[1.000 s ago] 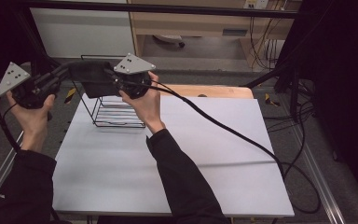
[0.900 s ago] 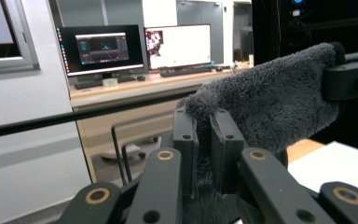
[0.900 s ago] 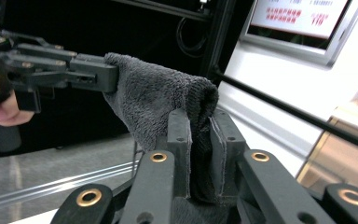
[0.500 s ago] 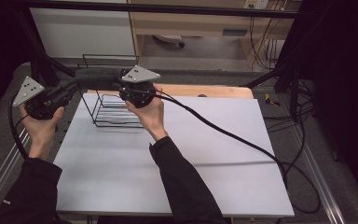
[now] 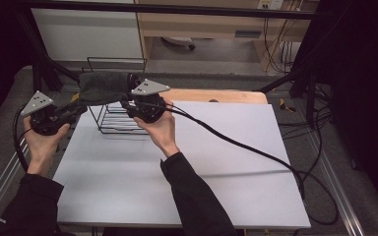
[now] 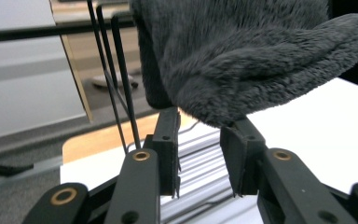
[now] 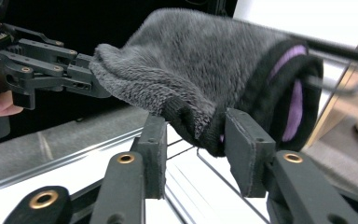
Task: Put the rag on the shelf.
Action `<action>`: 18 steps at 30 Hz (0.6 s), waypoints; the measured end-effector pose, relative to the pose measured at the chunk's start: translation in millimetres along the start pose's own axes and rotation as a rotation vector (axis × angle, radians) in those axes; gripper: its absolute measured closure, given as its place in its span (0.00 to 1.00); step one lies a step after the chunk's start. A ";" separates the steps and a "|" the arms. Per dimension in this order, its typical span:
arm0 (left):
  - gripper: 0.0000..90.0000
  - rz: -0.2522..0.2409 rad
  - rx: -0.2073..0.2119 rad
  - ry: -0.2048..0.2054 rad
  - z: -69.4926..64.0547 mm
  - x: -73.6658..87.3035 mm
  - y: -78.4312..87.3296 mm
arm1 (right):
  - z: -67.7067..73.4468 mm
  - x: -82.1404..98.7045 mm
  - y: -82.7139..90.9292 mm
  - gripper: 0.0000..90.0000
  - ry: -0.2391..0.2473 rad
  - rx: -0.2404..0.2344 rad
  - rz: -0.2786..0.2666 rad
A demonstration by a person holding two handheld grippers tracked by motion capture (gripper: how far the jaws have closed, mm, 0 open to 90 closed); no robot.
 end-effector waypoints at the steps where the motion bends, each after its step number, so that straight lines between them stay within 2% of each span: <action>1: 0.74 0.013 -0.004 0.005 0.6 2.5 -1.3 | -0.8 3.5 -0.4 0.65 -0.011 0.000 0.009; 4: 0.71 0.039 0.001 0.031 1.4 9.6 -5.7 | -2.9 17.2 -3.6 0.60 -0.040 -0.011 0.051; 9: 0.65 0.101 0.000 0.038 0.0 25.0 -13.7 | -9.1 40.9 -10.7 0.52 -0.101 -0.033 0.090; 13: 0.57 0.143 0.002 0.054 -0.9 38.5 -18.1 | -11.9 55.6 -12.1 0.44 -0.118 -0.045 0.104; 15: 0.53 0.158 -0.002 0.063 -1.7 43.7 -18.9 | -12.4 59.7 -9.2 0.38 -0.120 -0.058 0.103; 18: 0.46 0.197 0.014 0.074 -6.0 51.1 -19.5 | -14.7 64.0 -2.0 0.29 -0.117 -0.063 0.111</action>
Point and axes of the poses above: each handheld gripper's, and its own axes: y roughly backward along the jaws, x roughly out of its underside, z roughly to its left, the point moved 8 cm from there along -y, roughly forward along the jaws, and after that the axes turned 6 degrees about z, right-handed, at the moved point
